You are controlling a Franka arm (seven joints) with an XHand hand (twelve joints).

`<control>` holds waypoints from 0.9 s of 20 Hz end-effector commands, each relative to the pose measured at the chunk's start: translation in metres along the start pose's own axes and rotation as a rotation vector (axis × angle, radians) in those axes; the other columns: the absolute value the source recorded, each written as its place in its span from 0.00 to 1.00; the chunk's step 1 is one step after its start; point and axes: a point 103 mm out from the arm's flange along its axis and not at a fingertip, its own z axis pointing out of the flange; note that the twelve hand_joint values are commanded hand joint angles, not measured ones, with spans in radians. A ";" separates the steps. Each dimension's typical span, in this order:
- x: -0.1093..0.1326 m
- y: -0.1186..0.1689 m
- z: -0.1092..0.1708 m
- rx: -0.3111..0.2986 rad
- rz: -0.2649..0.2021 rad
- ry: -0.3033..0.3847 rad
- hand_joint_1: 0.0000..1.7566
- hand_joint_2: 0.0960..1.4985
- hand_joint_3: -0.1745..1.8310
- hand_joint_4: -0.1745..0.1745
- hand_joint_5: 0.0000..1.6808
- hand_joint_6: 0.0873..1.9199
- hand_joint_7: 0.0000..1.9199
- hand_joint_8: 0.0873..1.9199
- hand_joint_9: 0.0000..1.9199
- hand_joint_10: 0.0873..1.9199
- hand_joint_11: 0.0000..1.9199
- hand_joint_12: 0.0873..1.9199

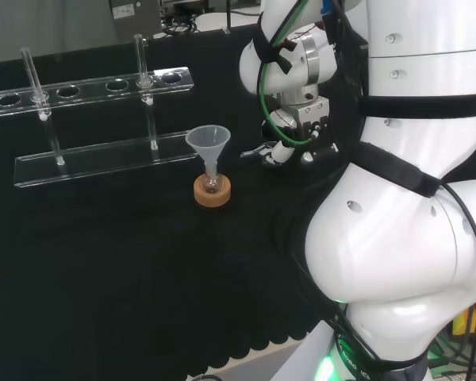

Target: Pick up the weighing funnel.

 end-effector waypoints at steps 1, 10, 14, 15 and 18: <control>0.001 0.000 0.000 0.001 -0.003 -0.003 0.49 0.42 0.40 0.53 0.36 0.32 0.36 0.34 0.46 0.22 0.27 0.64; -0.004 0.000 0.000 -0.019 0.007 -0.030 0.49 0.45 0.40 0.80 0.47 0.35 0.39 0.32 0.48 0.21 0.28 0.62; -0.004 -0.003 -0.002 -0.043 0.018 -0.049 0.56 0.68 0.17 0.99 0.56 0.52 0.49 0.29 0.54 0.18 0.35 0.58; -0.005 -0.004 -0.002 -0.044 0.019 -0.050 0.57 0.69 0.15 1.00 0.56 0.52 0.50 0.29 0.55 0.17 0.36 0.57; -0.007 -0.006 -0.004 -0.044 0.020 -0.051 0.57 0.71 0.12 1.00 0.57 0.52 0.52 0.28 0.57 0.16 0.37 0.56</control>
